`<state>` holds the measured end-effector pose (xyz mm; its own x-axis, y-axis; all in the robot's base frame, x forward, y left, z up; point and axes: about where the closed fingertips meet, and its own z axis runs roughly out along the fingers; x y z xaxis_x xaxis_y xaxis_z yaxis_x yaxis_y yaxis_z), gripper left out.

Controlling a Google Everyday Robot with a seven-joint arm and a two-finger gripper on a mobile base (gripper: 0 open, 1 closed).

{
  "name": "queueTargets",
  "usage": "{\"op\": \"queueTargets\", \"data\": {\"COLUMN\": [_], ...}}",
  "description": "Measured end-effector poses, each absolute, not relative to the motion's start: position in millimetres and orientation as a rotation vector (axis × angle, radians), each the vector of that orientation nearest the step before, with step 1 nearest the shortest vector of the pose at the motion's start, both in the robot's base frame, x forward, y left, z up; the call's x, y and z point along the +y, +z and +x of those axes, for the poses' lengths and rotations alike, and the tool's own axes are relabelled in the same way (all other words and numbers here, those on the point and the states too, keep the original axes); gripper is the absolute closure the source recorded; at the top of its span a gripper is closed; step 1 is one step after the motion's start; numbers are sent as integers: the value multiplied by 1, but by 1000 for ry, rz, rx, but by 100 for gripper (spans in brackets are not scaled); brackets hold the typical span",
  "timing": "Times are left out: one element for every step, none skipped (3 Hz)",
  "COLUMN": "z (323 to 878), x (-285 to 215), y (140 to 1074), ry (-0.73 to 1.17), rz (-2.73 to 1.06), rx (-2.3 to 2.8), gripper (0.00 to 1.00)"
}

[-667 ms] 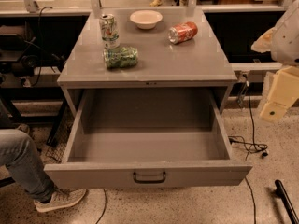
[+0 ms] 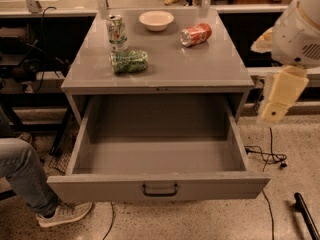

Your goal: Place green can into top drawer

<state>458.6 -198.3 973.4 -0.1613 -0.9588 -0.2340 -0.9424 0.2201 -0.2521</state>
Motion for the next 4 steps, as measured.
{"op": "queueTargets", "data": {"z": [502, 567, 612, 641], "x": [-165, -112, -65, -16], "y": [965, 963, 964, 955], "ry": [-15, 57, 133, 145], "rz": [-1869, -1942, -1965, -2029], "rx": [2046, 1879, 1741, 1653], "gripper": [0, 0, 0, 0]}}
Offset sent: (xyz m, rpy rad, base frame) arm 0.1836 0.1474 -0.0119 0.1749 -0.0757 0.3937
